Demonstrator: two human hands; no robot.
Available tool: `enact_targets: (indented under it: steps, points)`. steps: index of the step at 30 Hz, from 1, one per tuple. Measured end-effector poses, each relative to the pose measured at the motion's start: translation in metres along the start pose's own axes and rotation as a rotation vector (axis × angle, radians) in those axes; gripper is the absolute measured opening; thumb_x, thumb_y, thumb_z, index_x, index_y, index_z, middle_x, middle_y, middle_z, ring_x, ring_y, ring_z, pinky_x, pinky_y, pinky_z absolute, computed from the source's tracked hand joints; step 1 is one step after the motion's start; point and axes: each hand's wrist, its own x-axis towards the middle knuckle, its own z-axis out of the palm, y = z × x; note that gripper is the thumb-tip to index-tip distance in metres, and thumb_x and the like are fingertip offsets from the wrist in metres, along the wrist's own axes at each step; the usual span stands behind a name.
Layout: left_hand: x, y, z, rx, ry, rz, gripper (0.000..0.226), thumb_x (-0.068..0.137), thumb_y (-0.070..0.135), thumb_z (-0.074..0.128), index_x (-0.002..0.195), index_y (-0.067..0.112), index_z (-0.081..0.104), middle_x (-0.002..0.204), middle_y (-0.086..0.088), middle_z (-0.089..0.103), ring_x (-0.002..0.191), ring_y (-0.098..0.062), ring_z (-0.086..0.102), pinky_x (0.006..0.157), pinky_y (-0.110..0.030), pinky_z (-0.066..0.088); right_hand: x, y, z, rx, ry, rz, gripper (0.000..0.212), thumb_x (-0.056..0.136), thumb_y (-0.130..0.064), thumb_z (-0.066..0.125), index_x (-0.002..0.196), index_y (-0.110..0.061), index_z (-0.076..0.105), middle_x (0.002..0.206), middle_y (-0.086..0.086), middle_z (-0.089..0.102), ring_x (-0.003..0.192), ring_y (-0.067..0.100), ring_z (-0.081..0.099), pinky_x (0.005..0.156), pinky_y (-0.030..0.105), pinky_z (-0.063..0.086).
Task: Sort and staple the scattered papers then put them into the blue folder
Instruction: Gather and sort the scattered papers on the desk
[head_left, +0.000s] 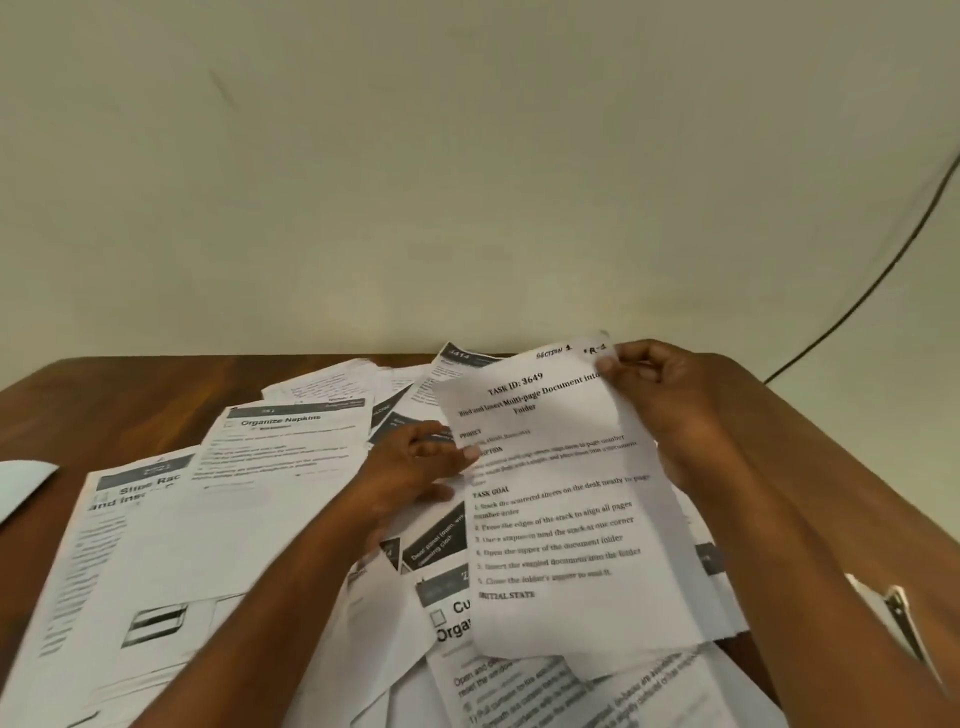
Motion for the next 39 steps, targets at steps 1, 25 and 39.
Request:
enact_targets:
  steps: [1, 25, 39]
  points:
    - [-0.001, 0.001, 0.001, 0.009, 0.027, 0.02, 0.06, 0.076, 0.023, 0.09, 0.128, 0.013, 0.06, 0.107, -0.002, 0.081, 0.096, -0.022, 0.079, 0.082, -0.04, 0.064, -0.001, -0.002, 0.0, 0.055, -0.003, 0.015, 0.023, 0.089, -0.013, 0.08, 0.107, -0.004, 0.071, 0.104, 0.022, 0.077, 0.092, 0.03, 0.072, 0.096, 0.051, 0.056]
    - [-0.015, 0.025, -0.148, -0.175, 0.192, 0.004, 0.037, 0.092, 0.004, 0.066, 0.128, 0.006, 0.068, 0.114, -0.017, 0.077, 0.088, -0.028, 0.079, 0.072, -0.045, 0.066, -0.045, 0.035, 0.054, -1.024, -0.752, -0.052, 0.05, 0.075, -0.031, 0.091, 0.121, -0.036, 0.071, 0.123, -0.009, 0.058, 0.104, 0.007, 0.055, 0.089, 0.029, 0.051]
    - [-0.012, 0.001, -0.166, -0.098, 0.146, -0.069, 0.045, 0.083, 0.008, 0.07, 0.128, 0.005, 0.068, 0.119, -0.018, 0.076, 0.086, -0.026, 0.08, 0.07, -0.04, 0.067, -0.012, 0.034, 0.005, -1.291, -0.531, 0.06, 0.035, 0.073, -0.004, 0.084, 0.091, -0.033, 0.075, 0.111, -0.009, 0.062, 0.097, 0.015, 0.062, 0.086, 0.034, 0.059]
